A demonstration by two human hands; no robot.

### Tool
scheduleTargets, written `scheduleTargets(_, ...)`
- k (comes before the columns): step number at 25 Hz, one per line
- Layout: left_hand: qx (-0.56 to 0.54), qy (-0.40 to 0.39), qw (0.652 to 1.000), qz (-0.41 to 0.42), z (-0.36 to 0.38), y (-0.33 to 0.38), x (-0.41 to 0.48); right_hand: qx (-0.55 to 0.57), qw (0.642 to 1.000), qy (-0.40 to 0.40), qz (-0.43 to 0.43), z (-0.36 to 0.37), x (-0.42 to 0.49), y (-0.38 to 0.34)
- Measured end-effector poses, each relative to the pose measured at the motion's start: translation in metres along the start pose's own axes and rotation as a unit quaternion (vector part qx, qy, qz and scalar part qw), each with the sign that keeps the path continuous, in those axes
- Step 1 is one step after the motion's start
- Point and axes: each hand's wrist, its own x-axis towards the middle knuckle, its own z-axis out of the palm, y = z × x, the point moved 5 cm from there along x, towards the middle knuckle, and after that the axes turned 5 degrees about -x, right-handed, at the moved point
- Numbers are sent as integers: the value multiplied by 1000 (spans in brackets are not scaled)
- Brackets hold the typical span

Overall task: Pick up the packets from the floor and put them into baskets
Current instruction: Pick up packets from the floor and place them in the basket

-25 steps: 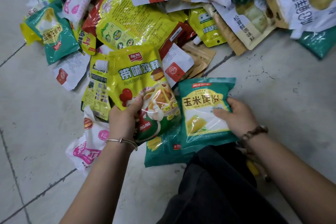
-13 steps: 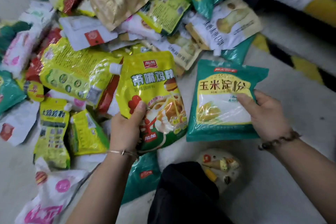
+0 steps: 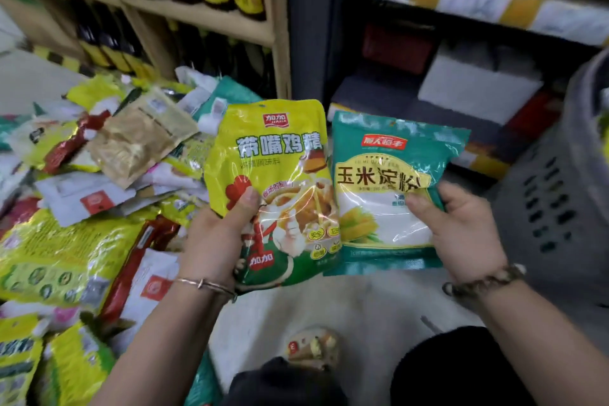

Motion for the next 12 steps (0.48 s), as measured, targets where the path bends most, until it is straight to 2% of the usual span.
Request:
scheduleTargets(4, 2, -53, 998, 46, 42, 58, -21, -1, 997, 57, -51, -34, -13, -52)
scheduleTargets(8, -5, -64, 997, 42, 76, 100, -36, -7, 987, 136, -86, -75, -21, -97)
scheduleTargets(12, -23, -145, 987, 60, 136, 131, -58, -54, 966, 226, -114, -130, -27, -127)
